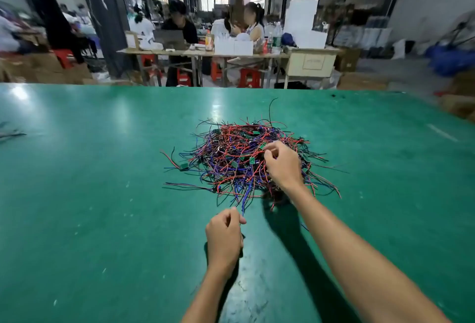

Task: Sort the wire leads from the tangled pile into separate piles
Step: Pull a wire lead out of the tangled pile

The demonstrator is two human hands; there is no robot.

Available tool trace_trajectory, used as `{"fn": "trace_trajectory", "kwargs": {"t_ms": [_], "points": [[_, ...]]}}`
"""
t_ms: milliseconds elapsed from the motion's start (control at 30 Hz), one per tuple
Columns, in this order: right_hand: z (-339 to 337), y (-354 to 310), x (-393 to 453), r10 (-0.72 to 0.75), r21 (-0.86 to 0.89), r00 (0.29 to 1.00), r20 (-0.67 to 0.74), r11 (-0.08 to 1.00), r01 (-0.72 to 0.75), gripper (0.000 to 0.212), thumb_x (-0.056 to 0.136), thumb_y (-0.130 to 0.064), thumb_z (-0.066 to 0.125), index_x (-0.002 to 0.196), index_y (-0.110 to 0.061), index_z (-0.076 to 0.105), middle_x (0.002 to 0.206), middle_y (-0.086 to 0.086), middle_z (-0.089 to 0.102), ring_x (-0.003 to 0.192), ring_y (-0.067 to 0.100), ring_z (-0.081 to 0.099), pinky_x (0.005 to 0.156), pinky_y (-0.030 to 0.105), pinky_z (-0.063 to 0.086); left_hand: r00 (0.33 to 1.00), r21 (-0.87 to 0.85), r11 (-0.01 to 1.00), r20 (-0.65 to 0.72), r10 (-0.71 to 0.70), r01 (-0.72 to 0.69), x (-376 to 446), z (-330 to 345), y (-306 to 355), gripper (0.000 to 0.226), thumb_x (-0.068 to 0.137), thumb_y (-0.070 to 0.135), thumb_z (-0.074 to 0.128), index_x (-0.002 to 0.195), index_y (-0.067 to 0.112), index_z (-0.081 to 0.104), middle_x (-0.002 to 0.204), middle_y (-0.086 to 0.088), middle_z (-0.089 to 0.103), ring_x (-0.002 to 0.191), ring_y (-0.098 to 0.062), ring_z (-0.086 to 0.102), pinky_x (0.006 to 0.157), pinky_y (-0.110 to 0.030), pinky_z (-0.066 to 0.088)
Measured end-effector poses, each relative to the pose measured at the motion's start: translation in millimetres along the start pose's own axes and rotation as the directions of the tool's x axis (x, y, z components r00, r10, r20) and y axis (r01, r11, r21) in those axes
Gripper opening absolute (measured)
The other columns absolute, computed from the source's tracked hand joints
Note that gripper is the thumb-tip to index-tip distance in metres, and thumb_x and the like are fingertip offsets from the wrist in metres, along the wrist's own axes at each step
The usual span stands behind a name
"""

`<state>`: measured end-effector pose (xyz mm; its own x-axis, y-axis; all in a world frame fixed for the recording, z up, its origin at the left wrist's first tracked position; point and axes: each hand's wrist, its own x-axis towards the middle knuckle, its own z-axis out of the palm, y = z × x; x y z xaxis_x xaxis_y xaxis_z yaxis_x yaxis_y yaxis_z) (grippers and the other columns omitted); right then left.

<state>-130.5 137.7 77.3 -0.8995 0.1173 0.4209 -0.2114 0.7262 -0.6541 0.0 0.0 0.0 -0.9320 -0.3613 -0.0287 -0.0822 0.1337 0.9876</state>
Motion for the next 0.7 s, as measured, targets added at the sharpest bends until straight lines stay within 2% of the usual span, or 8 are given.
{"fn": "trace_trajectory", "kwargs": {"t_ms": [67,133,200,300,433,533,633,700], "points": [[5,-2,28,-0.040,-0.218,0.971,0.234,0.972,0.092,0.038,0.095,-0.008,0.051,0.129,-0.023,0.057,0.130,0.005,0.053,0.103,0.023,0.060,0.086,0.039,0.050,1.000,-0.029,1.000,-0.003,-0.003,0.003,-1,-1,0,0.033,0.097,0.024,0.050,0.066,0.022,0.061,0.041,-0.001,0.045,0.035,-0.018,0.046,0.045,-0.031,0.039],[13,3,46,0.010,-0.373,0.919,0.395,0.916,0.150,0.045,0.096,-0.009,0.052,0.137,-0.026,0.052,0.140,0.007,0.044,0.112,0.030,0.059,0.090,0.049,0.053,1.000,-0.051,0.999,0.003,-0.015,0.015,-1,-2,0,0.034,0.098,0.024,0.050,0.066,0.023,0.061,0.042,-0.002,0.045,0.035,-0.019,0.044,0.042,-0.028,0.038],[23,15,45,-0.039,-0.426,0.922,0.385,0.879,0.215,0.029,0.097,-0.017,0.056,0.124,-0.027,0.060,0.127,0.007,0.052,0.112,0.032,0.059,0.087,0.047,0.053,1.000,-0.076,0.997,0.003,-0.016,0.017,-2,-1,1,0.032,0.096,0.023,0.050,0.067,0.022,0.063,0.042,-0.003,0.046,0.035,-0.019,0.043,0.040,-0.027,0.038],[27,26,44,-0.163,-0.364,0.967,0.198,0.904,0.227,0.010,0.099,-0.024,0.061,0.106,-0.025,0.068,0.104,0.003,0.068,0.097,0.028,0.064,0.077,0.040,0.054,1.000,-0.099,0.995,-0.001,-0.003,0.003,-3,-1,2,0.026,0.090,0.026,0.050,0.069,0.022,0.064,0.042,-0.003,0.046,0.035,-0.019,0.044,0.040,-0.027,0.038],[3,13,39,-0.089,-0.002,0.993,-0.077,0.996,0.090,0.013,0.099,-0.030,0.063,0.106,-0.024,0.071,0.086,0.000,0.076,0.060,0.014,0.062,0.057,0.029,0.051,1.000,-0.108,0.994,0.002,0.004,-0.004,-1,0,-1,0.033,0.096,0.020,0.052,0.066,0.020,0.064,0.044,-0.002,0.045,0.036,-0.017,0.043,0.037,-0.024,0.036],[-25,-4,24,0.059,0.328,0.960,-0.275,0.944,0.036,0.010,0.099,-0.030,0.062,0.106,-0.025,0.068,0.080,-0.001,0.075,0.059,0.012,0.069,0.052,0.029,0.054,0.997,-0.119,0.990,0.026,0.075,-0.072,-4,-1,-1,0.036,0.099,0.024,0.054,0.066,0.019,0.066,0.045,-0.001,0.047,0.038,-0.017,0.042,0.039,-0.028,0.039],[-45,-12,-1,0.248,0.766,0.964,-0.100,0.637,-0.085,0.004,0.100,-0.026,0.061,0.101,-0.022,0.062,0.086,0.004,0.078,0.063,0.016,0.073,0.050,0.029,0.057,0.957,-0.082,0.958,0.072,0.281,-0.275,-10,4,13,0.037,0.091,0.046,0.053,0.068,0.024,0.070,0.048,0.004,0.050,0.046,-0.011,0.046,0.047,-0.026,0.043],[-50,-7,-23,0.250,0.858,0.964,0.089,0.473,-0.202,0.006,0.100,-0.024,0.061,0.101,-0.018,0.061,0.089,0.005,0.078,0.063,0.017,0.073,0.048,0.025,0.056,0.924,-0.072,0.936,0.154,0.351,-0.344,-7,17,31,0.035,0.091,0.052,0.054,0.080,0.025,0.074,0.059,0.004,0.061,0.056,-0.010,0.055,0.056,-0.028,0.046]]}}
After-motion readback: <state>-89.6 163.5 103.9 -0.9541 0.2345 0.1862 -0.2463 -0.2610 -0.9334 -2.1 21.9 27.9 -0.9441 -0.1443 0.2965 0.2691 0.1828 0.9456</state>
